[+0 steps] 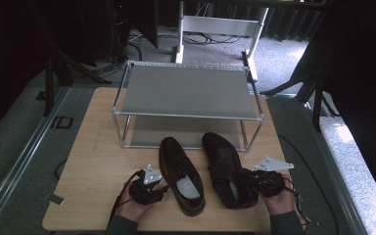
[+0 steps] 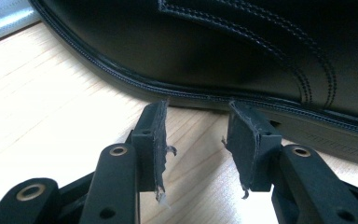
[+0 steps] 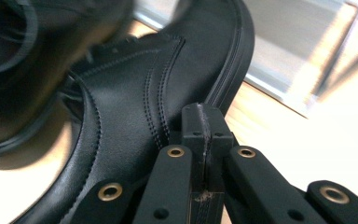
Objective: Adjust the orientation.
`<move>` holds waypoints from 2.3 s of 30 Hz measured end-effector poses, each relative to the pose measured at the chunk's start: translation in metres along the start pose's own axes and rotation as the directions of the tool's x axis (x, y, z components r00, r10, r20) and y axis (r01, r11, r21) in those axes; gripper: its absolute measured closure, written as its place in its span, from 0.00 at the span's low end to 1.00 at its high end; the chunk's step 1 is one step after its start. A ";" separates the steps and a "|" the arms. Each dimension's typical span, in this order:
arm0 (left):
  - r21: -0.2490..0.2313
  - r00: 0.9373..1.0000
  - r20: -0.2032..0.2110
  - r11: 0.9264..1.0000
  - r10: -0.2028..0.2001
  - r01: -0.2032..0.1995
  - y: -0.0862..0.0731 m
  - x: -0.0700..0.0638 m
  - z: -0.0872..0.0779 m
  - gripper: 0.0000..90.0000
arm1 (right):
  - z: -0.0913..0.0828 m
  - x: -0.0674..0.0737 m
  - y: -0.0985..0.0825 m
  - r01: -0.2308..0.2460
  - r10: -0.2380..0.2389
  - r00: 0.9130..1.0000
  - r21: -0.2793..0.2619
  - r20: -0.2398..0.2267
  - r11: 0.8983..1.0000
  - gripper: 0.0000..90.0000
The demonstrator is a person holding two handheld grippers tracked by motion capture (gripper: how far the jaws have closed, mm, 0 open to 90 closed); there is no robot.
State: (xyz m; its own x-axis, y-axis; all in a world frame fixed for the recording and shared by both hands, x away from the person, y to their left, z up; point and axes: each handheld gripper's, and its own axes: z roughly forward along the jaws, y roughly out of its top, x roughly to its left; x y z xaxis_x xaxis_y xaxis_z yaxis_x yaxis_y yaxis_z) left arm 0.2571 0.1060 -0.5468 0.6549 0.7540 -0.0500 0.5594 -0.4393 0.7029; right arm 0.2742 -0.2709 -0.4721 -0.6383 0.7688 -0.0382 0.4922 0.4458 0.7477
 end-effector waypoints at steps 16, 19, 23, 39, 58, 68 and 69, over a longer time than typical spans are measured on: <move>0.002 1.000 0.002 1.000 -0.007 0.007 0.001 0.000 0.003 0.64 | 0.021 -0.064 -0.032 -0.200 0.197 0.980 0.084 0.042 0.976 1.00; 0.000 1.000 -0.002 1.000 -0.011 0.011 0.000 0.002 0.002 0.64 | 0.014 -0.067 -0.032 -0.219 0.216 0.975 0.041 0.059 0.975 0.98; -0.004 1.000 -0.012 1.000 -0.021 0.021 0.001 0.005 0.000 0.64 | -0.003 -0.063 -0.026 -0.215 0.216 0.974 -0.031 0.068 0.976 0.89; 0.009 0.999 -0.011 0.999 -0.032 0.032 0.005 0.006 0.005 0.64 | 0.006 -0.045 -0.012 -0.101 0.100 0.995 0.053 0.030 0.993 0.61; 0.002 0.999 0.047 1.000 0.002 -0.002 0.023 -0.002 0.024 0.76 | 0.012 -0.043 -0.003 -0.097 0.095 0.995 0.054 0.029 0.994 0.91; -0.003 0.997 0.080 1.000 0.016 -0.016 0.031 -0.012 0.033 0.81 | 0.015 -0.036 -0.002 -0.096 0.096 0.995 0.046 -0.003 0.994 0.91; -0.003 0.996 0.086 1.000 0.018 -0.018 0.032 -0.014 0.034 0.81 | 0.016 -0.035 -0.002 -0.093 0.093 0.996 0.048 -0.004 0.995 0.91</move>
State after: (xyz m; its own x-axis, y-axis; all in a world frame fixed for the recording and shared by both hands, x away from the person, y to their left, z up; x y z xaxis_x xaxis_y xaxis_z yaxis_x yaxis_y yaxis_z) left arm 0.2831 0.0646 -0.5481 0.7063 0.7012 -0.0977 0.5458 -0.4514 0.7059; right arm 0.3049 -0.2913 -0.4822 -0.5920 0.8053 0.0338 0.5768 0.3940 0.7156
